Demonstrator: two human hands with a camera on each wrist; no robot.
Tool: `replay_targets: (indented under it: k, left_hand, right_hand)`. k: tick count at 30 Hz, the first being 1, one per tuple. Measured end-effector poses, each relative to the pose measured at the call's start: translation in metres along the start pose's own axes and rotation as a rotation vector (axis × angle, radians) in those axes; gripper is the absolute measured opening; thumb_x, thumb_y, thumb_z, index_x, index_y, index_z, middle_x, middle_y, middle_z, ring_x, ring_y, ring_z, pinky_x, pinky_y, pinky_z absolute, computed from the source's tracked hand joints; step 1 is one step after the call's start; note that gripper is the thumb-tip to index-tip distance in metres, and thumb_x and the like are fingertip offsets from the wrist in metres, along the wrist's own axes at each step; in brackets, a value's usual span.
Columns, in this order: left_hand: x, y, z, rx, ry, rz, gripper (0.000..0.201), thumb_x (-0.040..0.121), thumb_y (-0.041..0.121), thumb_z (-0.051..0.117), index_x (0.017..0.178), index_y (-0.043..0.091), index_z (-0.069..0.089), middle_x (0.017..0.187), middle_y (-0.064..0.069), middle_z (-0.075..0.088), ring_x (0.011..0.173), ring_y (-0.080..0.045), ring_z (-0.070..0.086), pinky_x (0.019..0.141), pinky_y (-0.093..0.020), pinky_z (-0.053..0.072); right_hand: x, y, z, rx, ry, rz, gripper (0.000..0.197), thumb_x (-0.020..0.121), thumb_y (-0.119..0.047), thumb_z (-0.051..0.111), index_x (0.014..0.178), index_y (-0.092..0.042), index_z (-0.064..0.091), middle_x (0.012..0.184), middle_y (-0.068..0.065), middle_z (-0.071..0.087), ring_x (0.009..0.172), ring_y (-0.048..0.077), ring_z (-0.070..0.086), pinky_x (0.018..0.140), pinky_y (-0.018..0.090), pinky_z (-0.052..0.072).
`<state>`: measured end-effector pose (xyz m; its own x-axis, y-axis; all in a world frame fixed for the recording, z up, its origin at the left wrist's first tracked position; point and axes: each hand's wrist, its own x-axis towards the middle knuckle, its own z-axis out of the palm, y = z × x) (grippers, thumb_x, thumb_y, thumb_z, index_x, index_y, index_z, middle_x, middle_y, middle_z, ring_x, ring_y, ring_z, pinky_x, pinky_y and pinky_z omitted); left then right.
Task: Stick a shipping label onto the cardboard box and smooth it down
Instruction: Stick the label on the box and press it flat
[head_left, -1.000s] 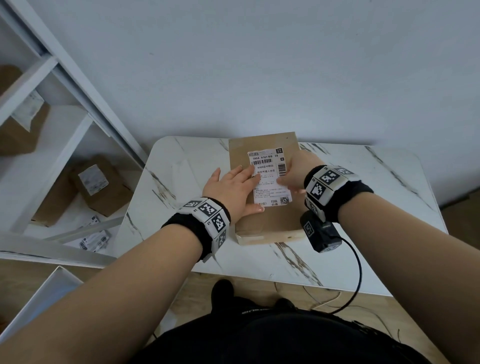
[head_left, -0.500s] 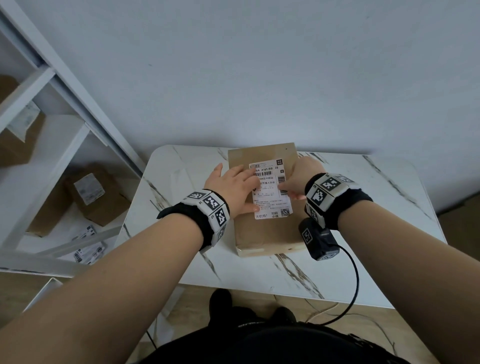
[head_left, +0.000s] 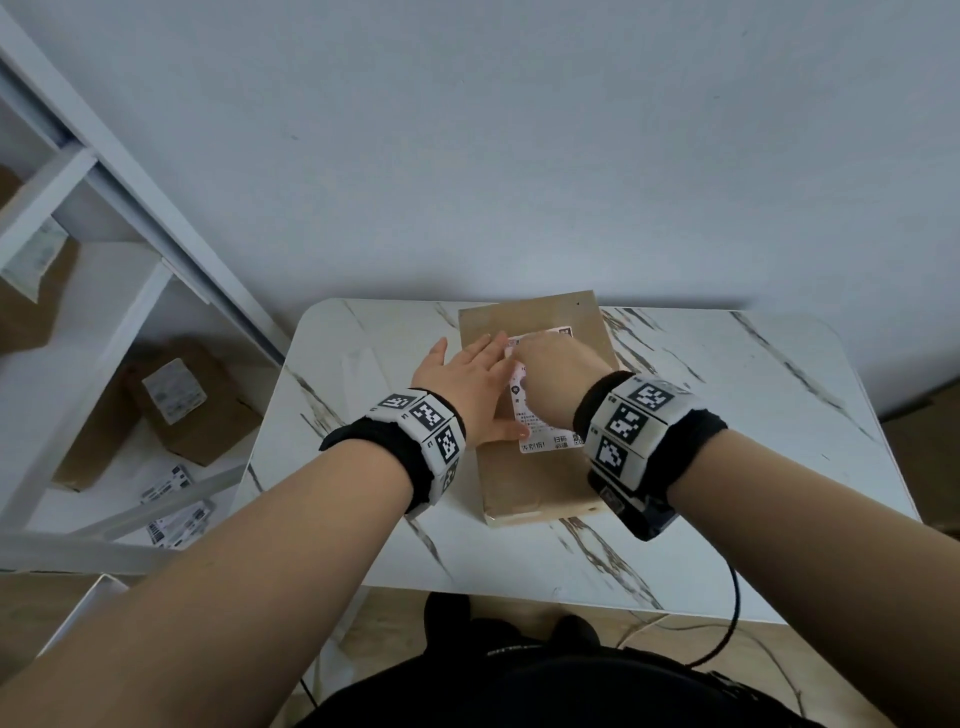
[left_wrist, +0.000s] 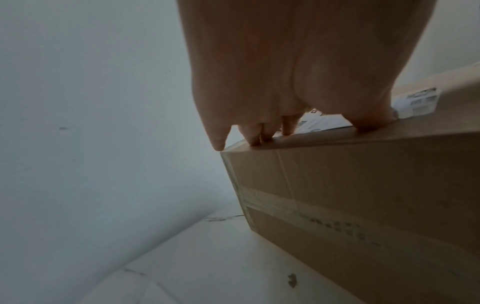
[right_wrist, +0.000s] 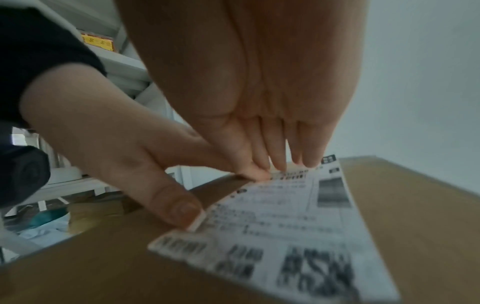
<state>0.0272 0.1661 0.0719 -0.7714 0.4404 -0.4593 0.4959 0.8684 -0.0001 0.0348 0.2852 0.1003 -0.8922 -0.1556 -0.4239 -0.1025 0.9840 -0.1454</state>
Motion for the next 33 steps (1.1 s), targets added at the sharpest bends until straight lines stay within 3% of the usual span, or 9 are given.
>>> replay_targets:
  k: [1, 3, 6, 15, 24, 33]
  left_hand:
    - [0.000, 0.000, 0.000, -0.009, 0.000, -0.001, 0.095, 0.082, 0.069, 0.040, 0.152, 0.024, -0.006, 0.162, 0.005, -0.010, 0.150, -0.012, -0.004, 0.121, -0.049, 0.001]
    - [0.000, -0.001, 0.002, -0.030, 0.005, 0.000, 0.095, 0.082, 0.068, 0.041, 0.152, 0.023, -0.005, 0.162, 0.004, -0.009, 0.150, -0.011, -0.005, 0.122, -0.048, 0.001]
    - [-0.001, -0.001, 0.001, -0.034, 0.007, 0.016, 0.093, 0.083, 0.066, 0.041, 0.152, 0.022, -0.003, 0.162, 0.003, -0.008, 0.150, -0.012, -0.004, 0.122, -0.048, 0.002]
    - [0.001, 0.000, -0.002, 0.010, -0.015, 0.010, 0.093, 0.083, 0.068, 0.040, 0.153, 0.020, 0.000, 0.162, 0.002, -0.009, 0.150, -0.013, -0.004, 0.121, -0.049, 0.001]
    - [0.002, 0.004, -0.008, 0.089, -0.041, -0.021, 0.096, 0.081, 0.070, 0.039, 0.153, 0.020, -0.001, 0.162, 0.003, -0.008, 0.151, -0.014, -0.001, 0.119, -0.056, 0.003]
    - [-0.001, 0.002, -0.002, 0.011, -0.031, -0.036, 0.096, 0.081, 0.070, 0.039, 0.152, 0.023, -0.005, 0.162, 0.006, -0.013, 0.150, -0.011, -0.006, 0.119, -0.055, 0.002]
  right_hand:
    - [0.000, -0.001, 0.003, -0.050, -0.030, -0.060, 0.051, 0.093, -0.012, 0.050, 0.140, 0.001, 0.036, 0.146, 0.015, 0.040, 0.137, 0.026, 0.035, 0.113, 0.031, 0.026]
    - [0.000, 0.004, 0.010, -0.060, -0.072, -0.104, 0.068, 0.094, -0.014, 0.048, 0.149, 0.003, 0.010, 0.158, 0.017, 0.012, 0.148, 0.026, 0.008, 0.119, 0.030, 0.007]
    - [0.003, 0.015, 0.017, 0.009, -0.123, -0.059, 0.071, 0.097, -0.017, 0.042, 0.150, -0.001, -0.004, 0.160, 0.014, -0.009, 0.149, 0.024, -0.008, 0.122, 0.032, 0.002]
    - [0.004, 0.030, 0.015, 0.021, -0.092, 0.073, 0.072, 0.098, -0.023, 0.040, 0.150, 0.000, -0.005, 0.160, 0.014, -0.013, 0.149, 0.024, -0.008, 0.122, 0.032, 0.002]
    - [-0.011, 0.034, 0.022, -0.021, -0.072, 0.047, 0.071, 0.098, -0.026, 0.040, 0.150, -0.004, -0.003, 0.160, 0.009, -0.012, 0.149, 0.021, -0.008, 0.122, 0.033, 0.005]
    - [-0.046, 0.038, 0.039, -0.079, -0.045, -0.046, 0.063, 0.099, -0.023, 0.034, 0.150, -0.003, 0.004, 0.161, 0.013, -0.002, 0.149, 0.023, 0.000, 0.123, 0.035, 0.012]
